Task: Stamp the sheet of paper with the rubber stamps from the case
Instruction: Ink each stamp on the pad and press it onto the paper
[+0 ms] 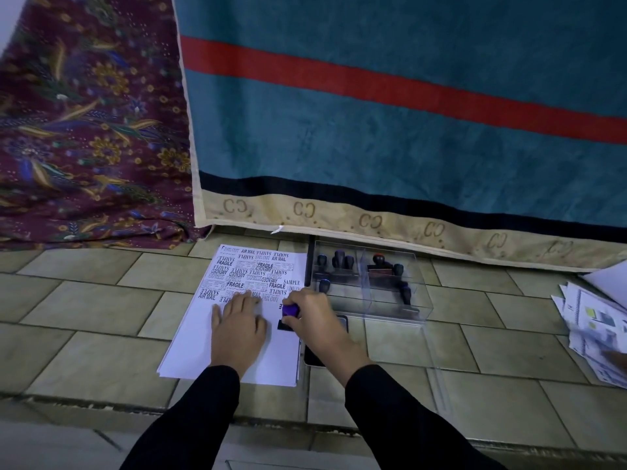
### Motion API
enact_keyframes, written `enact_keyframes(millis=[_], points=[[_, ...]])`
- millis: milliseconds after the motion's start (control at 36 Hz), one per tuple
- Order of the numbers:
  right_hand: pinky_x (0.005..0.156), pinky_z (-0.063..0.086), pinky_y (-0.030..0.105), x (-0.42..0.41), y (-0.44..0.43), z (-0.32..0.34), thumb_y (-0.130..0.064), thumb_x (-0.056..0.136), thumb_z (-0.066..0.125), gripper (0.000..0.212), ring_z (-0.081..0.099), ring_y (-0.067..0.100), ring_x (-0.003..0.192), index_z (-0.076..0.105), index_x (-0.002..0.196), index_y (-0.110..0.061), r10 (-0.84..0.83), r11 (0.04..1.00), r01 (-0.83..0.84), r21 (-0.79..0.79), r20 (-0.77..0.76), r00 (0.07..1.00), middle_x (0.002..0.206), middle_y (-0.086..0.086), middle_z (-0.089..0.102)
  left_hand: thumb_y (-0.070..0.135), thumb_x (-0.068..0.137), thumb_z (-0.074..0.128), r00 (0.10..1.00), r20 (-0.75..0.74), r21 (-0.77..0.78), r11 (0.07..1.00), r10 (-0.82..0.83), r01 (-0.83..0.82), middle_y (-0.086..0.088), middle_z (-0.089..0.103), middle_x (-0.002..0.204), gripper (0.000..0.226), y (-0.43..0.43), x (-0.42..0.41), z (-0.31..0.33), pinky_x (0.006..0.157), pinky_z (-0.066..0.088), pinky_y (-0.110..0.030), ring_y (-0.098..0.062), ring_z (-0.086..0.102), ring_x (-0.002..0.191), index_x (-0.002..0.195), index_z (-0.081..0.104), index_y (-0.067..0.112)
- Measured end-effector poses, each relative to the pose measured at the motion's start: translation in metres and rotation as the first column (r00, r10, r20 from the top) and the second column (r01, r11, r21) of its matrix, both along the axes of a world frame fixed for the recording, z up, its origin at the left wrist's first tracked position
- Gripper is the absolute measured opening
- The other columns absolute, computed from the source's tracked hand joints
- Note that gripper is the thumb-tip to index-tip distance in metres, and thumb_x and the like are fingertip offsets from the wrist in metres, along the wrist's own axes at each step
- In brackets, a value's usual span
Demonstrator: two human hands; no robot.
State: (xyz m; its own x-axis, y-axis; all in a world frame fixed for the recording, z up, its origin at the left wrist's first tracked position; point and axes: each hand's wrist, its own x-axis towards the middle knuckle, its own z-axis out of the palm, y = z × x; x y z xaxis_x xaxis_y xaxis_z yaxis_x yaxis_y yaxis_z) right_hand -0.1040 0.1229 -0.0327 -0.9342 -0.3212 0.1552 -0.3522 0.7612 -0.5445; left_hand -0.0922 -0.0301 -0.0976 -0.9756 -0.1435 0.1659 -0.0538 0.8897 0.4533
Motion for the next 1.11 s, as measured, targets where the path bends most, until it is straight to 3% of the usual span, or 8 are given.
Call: enact_keyframes(millis=[111, 194, 306, 389, 444, 611, 917, 1111], points=[[0.077, 0.042, 0.025, 0.008, 0.003, -0.011, -0.009, 0.078, 0.069, 0.024, 0.06, 0.027, 0.094, 0.065, 0.101, -0.004, 0.029, 1.0, -0.029, 0.002, -0.036, 0.999, 0.104, 0.014, 0.064, 0.022, 0.09, 0.046, 1.0, -0.02, -0.015, 1.0, 0.0, 0.0, 0.0, 0.045, 0.14, 0.041, 0.0, 0.0, -0.003, 0.117, 0.015, -0.05, -0.019, 0.038, 0.133, 0.13, 0.048, 0.02], [0.082, 0.047, 0.028, 0.006, 0.004, -0.009, -0.01, 0.08, 0.068, 0.025, 0.06, 0.026, 0.095, 0.065, 0.105, -0.005, 0.004, 0.999, -0.004, -0.04, -0.014, 1.0, 0.106, 0.015, 0.063, 0.023, 0.09, 0.046, 1.0, -0.029, -0.02, 1.0, 0.007, -0.008, 0.001, 0.045, 0.14, 0.04, 0.0, 0.0, -0.003, 0.117, 0.014, -0.049, -0.018, 0.038, 0.133, 0.13, 0.049, 0.021], [0.084, 0.056, 0.032, -0.006, 0.019, 0.009, -0.016, 0.082, 0.07, 0.032, 0.066, 0.015, 0.085, 0.064, 0.113, -0.009, -0.223, 0.915, 0.234, -0.329, 0.071, 0.972, 0.104, 0.006, 0.07, 0.022, 0.09, 0.044, 0.999, -0.038, -0.019, 1.0, 0.015, -0.016, 0.003, 0.046, 0.139, 0.038, 0.002, 0.001, -0.003, 0.117, 0.014, -0.048, -0.016, 0.037, 0.133, 0.128, 0.048, 0.023], [0.062, 0.048, 0.005, -0.021, 0.047, 0.026, -0.018, 0.081, 0.071, 0.036, 0.054, -0.009, 0.07, 0.058, 0.113, -0.013, -0.408, 0.824, 0.381, -0.419, 0.027, 0.913, 0.09, -0.012, 0.061, 0.022, 0.091, 0.043, 0.999, -0.042, -0.023, 1.0, 0.016, -0.017, 0.004, 0.045, 0.14, 0.038, 0.002, 0.001, -0.002, 0.117, 0.014, -0.048, -0.015, 0.036, 0.135, 0.128, 0.048, 0.023], [0.056, 0.044, -0.001, -0.032, 0.067, 0.034, -0.015, 0.081, 0.072, 0.032, 0.052, -0.012, 0.069, 0.057, 0.109, -0.011, -0.471, 0.791, 0.43, -0.436, 0.015, 0.882, 0.086, -0.011, 0.059, 0.022, 0.092, 0.043, 0.999, -0.038, -0.032, 0.999, 0.019, -0.02, 0.005, 0.044, 0.141, 0.038, 0.001, 0.001, -0.002, 0.117, 0.014, -0.047, -0.015, 0.035, 0.135, 0.129, 0.047, 0.024], [0.082, 0.055, 0.032, -0.053, 0.102, 0.025, -0.014, 0.086, 0.066, 0.02, 0.064, 0.02, 0.091, 0.062, 0.105, -0.012, -0.503, 0.845, 0.499, -0.19, 0.032, 0.864, 0.106, 0.009, 0.065, 0.023, 0.092, 0.042, 0.999, -0.025, -0.013, 1.0, 0.028, -0.029, 0.005, 0.042, 0.142, 0.039, 0.001, 0.002, -0.003, 0.118, 0.011, -0.047, -0.015, 0.033, 0.136, 0.131, 0.047, 0.024], [0.078, 0.055, 0.036, -0.064, 0.082, 0.018, -0.015, 0.085, 0.066, 0.015, 0.062, 0.025, 0.088, 0.061, 0.098, -0.007, -0.323, 0.943, 0.314, 0.114, 0.073, 0.944, 0.099, 0.014, 0.066, 0.023, 0.092, 0.043, 1.0, -0.023, -0.006, 1.0, 0.02, -0.02, 0.004, 0.043, 0.143, 0.039, 0.001, 0.0, -0.004, 0.119, 0.012, -0.049, -0.016, 0.034, 0.137, 0.131, 0.048, 0.022], [0.09, 0.051, 0.039, -0.061, 0.077, 0.017, -0.011, 0.09, 0.059, 0.02, 0.061, 0.032, 0.103, 0.063, 0.108, -0.004, -0.273, 0.949, 0.251, 0.193, 0.098, 0.957, 0.107, 0.019, 0.067, 0.022, 0.092, 0.043, 0.999, -0.034, -0.02, 1.0, 0.019, -0.02, 0.004, 0.044, 0.142, 0.038, 0.0, 0.001, -0.004, 0.118, 0.013, -0.048, -0.016, 0.036, 0.135, 0.13, 0.048, 0.022]])
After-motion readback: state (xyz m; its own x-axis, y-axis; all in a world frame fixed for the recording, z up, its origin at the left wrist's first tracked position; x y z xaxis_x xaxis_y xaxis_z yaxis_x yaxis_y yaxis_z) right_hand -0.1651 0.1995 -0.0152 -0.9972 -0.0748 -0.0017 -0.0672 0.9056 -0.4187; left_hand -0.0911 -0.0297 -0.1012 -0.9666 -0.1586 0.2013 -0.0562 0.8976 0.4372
